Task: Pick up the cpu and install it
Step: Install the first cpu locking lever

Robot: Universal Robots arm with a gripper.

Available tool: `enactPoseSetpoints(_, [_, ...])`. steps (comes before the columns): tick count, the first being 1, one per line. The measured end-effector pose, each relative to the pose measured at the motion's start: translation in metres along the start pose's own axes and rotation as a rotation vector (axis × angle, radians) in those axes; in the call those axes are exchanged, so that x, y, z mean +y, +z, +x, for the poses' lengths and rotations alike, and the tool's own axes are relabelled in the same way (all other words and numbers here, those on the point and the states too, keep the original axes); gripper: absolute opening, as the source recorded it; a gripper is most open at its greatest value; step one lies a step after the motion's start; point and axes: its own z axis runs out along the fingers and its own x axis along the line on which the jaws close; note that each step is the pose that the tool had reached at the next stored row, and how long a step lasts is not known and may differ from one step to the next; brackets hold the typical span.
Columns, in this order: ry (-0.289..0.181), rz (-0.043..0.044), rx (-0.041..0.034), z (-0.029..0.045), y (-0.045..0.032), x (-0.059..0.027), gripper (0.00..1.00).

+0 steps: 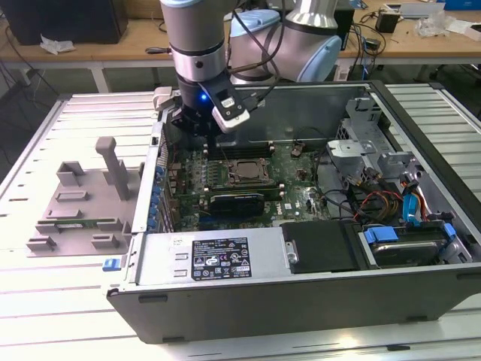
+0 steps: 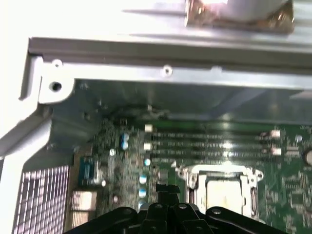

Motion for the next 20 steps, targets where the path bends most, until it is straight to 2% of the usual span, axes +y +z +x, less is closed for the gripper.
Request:
enactPoseSetpoints(1, [0.0, -0.004, -0.0002, 0.0, 0.0, -0.0001, 0.11])
enactPoseSetpoints(4, [0.0, -0.0043, -0.0002, 0.0009, 0.0003, -0.0002, 0.11])
enactPoseSetpoints(7, [0.0, -0.005, -0.0007, 0.0067, 0.0021, -0.0003, 0.11])
enactPoseSetpoints(8, [0.0, -0.0086, -0.0007, 0.0078, 0.0024, -0.0004, 0.11])
enactPoseSetpoints(11, [0.001, -0.0444, -0.0027, 0.0086, 0.003, -0.0005, 0.11])
enactPoseSetpoints(12, [0.002, -0.0592, -0.0033, 0.0087, 0.0031, -0.0006, 0.11])
enactPoseSetpoints(16, [0.004, -0.1088, -0.0058, 0.0087, 0.0042, -0.0008, 0.11])
enactPoseSetpoints(17, [0.005, -0.1122, -0.0062, 0.0086, 0.0048, -0.0009, 0.11])
enactPoseSetpoints(20, [0.008, -0.1121, -0.0069, 0.0039, 0.0068, -0.0016, 0.11])
